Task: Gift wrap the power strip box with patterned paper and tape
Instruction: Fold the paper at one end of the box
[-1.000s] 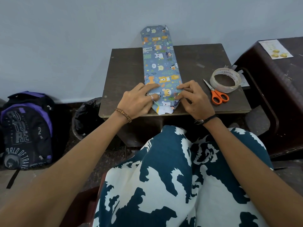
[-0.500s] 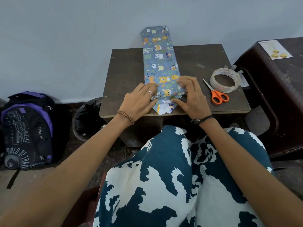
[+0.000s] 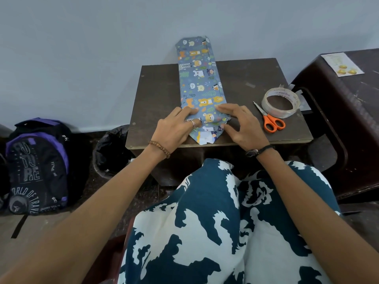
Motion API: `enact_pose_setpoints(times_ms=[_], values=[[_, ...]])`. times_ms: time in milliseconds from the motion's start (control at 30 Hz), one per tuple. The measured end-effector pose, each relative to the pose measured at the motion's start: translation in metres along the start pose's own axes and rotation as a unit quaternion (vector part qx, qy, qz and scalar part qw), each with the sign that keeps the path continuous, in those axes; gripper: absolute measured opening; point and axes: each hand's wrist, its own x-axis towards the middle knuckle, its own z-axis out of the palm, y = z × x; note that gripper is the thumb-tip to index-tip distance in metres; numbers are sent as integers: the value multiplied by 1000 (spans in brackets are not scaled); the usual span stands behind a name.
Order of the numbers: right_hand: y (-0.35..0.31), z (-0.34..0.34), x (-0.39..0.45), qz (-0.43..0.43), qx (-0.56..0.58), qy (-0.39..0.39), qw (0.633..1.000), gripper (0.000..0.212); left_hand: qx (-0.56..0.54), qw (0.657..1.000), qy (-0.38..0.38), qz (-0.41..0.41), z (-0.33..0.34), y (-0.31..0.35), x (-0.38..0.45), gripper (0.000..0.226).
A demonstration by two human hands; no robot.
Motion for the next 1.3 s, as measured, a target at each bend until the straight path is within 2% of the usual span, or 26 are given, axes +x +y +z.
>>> enact_pose_setpoints(times_ms=[100, 267, 400, 533, 667, 733, 900, 1033, 1167, 1300], values=[[3, -3, -5, 39, 70, -35, 996, 59, -10, 1000, -5, -4, 0, -1, 0, 13], [4, 1, -1, 43, 88, -13, 995, 52, -19, 1000, -16, 5, -3, -2, -1, 14], [1, 0, -1, 49, 129, -11, 990, 52, -24, 1000, -17, 5, -7, 3, 2, 34], [-2, -4, -3, 46, 162, -19, 986, 43, 71, 996, -40, 43, -8, 12, 6, 57], [-6, -4, -6, 59, 191, -15, 980, 43, 163, 985, -17, 50, -10, 25, 13, 38], [-9, 0, -11, 68, 176, 5, 982, 48, 167, 985, 3, 49, -10, 28, 16, 32], [-22, 21, -24, 81, 84, 107, 987, 59, 187, 980, 37, 53, -9, 27, 15, 34], [-34, 33, -23, 133, 31, 168, 976, 72, 162, 984, 49, 48, -10, 26, 16, 34], [-46, 44, -13, 166, 0, 234, 958, 61, 138, 988, 52, 49, -9, 25, 16, 37], [-46, 49, -10, 192, 34, 232, 953, 49, 126, 989, 59, 45, -10, 25, 16, 37]])
